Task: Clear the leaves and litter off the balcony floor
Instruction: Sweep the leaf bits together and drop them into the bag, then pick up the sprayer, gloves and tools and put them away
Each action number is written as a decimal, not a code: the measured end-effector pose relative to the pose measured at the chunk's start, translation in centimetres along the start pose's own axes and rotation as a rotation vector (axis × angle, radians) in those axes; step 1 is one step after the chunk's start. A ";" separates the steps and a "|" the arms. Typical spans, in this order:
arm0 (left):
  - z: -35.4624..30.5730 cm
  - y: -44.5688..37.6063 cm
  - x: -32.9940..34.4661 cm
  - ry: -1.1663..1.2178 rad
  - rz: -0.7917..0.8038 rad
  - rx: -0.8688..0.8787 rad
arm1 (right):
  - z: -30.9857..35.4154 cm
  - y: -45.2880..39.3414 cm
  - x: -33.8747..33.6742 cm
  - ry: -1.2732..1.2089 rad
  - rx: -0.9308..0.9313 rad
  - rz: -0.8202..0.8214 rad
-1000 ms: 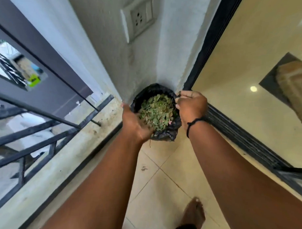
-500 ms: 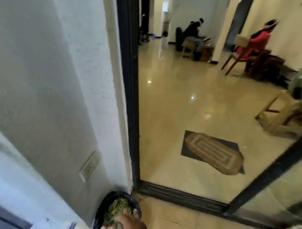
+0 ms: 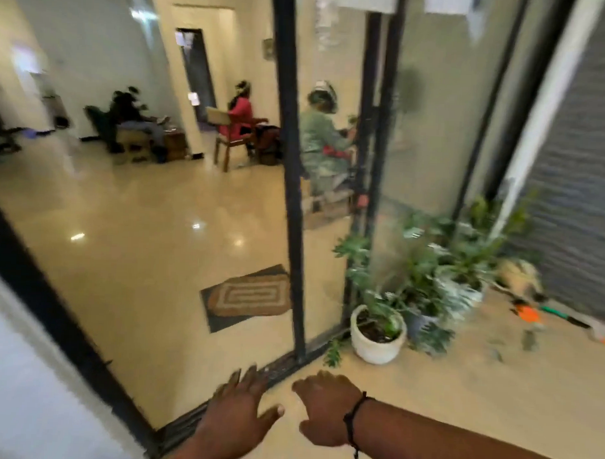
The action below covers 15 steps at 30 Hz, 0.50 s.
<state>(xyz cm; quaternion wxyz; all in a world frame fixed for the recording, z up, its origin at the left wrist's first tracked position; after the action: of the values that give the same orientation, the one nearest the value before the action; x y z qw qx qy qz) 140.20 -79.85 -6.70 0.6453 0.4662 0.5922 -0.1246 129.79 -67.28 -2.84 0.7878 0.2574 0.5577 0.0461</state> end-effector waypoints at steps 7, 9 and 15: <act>-19.9 -0.8 -0.9 -0.203 -0.127 0.379 | -14.4 12.6 4.5 -0.080 0.378 -0.282; -25.7 0.1 0.2 -0.244 -0.110 0.476 | -18.2 17.6 6.2 -0.109 0.463 -0.286; -43.2 5.1 3.2 -0.300 -0.054 0.738 | -26.0 36.2 8.3 -0.085 0.626 -0.234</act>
<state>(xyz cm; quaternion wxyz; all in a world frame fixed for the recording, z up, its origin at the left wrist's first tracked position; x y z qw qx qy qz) 116.68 -43.57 -1.32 0.5103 0.6276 0.4190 -0.4126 117.21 -23.85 0.20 0.6930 0.4230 0.5371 -0.2288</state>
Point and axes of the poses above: each hand's wrist, its own y-axis away from the middle knuckle, its own x-axis out of the palm, z = x × y, the point moved 3 cm from there along -y, towards the middle knuckle, and after that the axes turned 7 degrees about -x, right-handed, at the moved point
